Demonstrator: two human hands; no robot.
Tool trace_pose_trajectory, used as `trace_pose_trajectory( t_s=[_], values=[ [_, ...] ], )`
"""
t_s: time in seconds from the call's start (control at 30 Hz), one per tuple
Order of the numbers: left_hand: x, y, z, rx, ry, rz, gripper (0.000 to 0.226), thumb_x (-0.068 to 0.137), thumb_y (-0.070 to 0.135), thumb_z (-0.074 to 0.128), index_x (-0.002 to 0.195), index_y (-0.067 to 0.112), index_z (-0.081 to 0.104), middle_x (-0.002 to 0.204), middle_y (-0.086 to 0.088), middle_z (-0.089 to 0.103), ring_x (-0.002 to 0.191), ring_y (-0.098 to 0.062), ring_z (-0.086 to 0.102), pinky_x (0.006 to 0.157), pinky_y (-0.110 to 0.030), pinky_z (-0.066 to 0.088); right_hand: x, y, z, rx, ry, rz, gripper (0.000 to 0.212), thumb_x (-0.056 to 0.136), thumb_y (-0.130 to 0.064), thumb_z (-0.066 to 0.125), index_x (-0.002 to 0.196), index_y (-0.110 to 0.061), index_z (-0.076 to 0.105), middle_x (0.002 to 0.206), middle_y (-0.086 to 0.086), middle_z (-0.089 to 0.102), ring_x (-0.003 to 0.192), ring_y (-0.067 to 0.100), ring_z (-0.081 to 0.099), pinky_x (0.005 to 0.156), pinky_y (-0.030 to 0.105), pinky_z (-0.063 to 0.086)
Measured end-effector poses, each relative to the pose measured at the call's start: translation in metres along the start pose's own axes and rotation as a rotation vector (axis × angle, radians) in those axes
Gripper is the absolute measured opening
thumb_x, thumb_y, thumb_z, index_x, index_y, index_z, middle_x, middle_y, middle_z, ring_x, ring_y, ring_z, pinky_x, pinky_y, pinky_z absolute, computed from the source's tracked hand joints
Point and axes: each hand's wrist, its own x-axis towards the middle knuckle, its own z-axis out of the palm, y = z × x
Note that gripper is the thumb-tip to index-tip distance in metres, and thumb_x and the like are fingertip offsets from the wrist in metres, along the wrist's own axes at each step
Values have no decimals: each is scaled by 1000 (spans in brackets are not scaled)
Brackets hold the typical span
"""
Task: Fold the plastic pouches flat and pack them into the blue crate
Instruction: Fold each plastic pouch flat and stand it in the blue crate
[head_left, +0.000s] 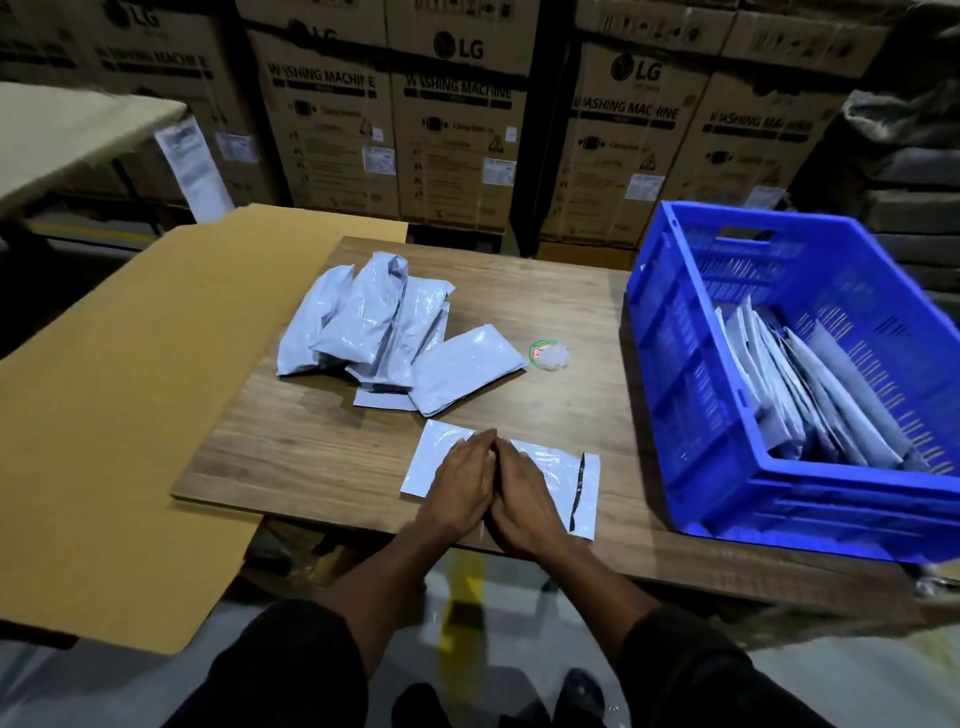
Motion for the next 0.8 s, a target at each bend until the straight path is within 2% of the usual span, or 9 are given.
trace_pose_trajectory(
  t_s=[0.07,0.13,0.23,0.3,0.4,0.47,0.6,0.7,0.8],
  values=[
    [0,-14,4,43,11,26,51,104,22,31,140,-7,52,141,-22,58,132,-39,55,115,-31,21,-2,-2,5,-52,31,21,58,100,-28,32,152,-3,33,151,15,44,139,32,42,115,48,31],
    [1,-25,10,91,43,35,51,103,24,31,138,-3,57,136,-18,63,129,-37,58,112,-36,24,-1,-3,5,-92,49,22,54,103,-29,28,150,-4,36,149,14,47,137,30,43,117,44,29],
    [-2,-29,11,224,17,55,54,104,31,25,146,9,51,147,-6,56,140,-30,47,116,-41,27,-4,3,4,-226,22,45,60,102,-35,25,149,-2,37,152,15,44,142,32,39,119,45,24],
    [-6,-35,10,332,8,91,53,107,32,23,146,11,52,149,-3,54,140,-32,47,112,-46,38,-10,13,3,-362,2,64,63,100,-42,27,149,-4,42,154,12,43,144,32,37,119,46,19],
    [-10,-37,6,419,-27,48,58,110,40,16,146,16,54,154,-3,49,143,-35,43,111,-51,38,-19,25,-3,-474,-34,92,63,100,-50,30,148,-13,45,158,7,38,146,33,32,115,50,17],
    [-11,-37,6,435,-37,34,57,109,42,19,148,18,53,157,-3,46,144,-38,40,114,-52,36,-22,31,-7,-500,-64,103,65,100,-54,28,149,-15,43,160,9,33,147,36,28,116,51,17],
    [-11,-40,3,459,-62,27,57,104,47,31,149,20,52,158,-4,45,146,-41,37,113,-55,38,-26,38,-12,-518,-100,123,76,100,-62,15,154,-13,35,164,9,24,150,37,21,119,47,7],
    [-10,-45,2,478,-71,-20,65,101,57,27,155,22,44,162,-2,39,151,-36,29,117,-53,32,-29,44,-17,-501,-105,126,89,95,-69,-1,158,-10,24,167,7,11,154,30,7,121,43,-1],
    [-15,-49,1,486,-60,-66,78,97,66,15,162,23,25,169,3,20,157,-26,10,122,-45,7,-38,52,-24,-523,-96,160,95,90,-72,-9,160,-11,8,168,3,-3,154,22,-5,122,41,-6]
  ],
)
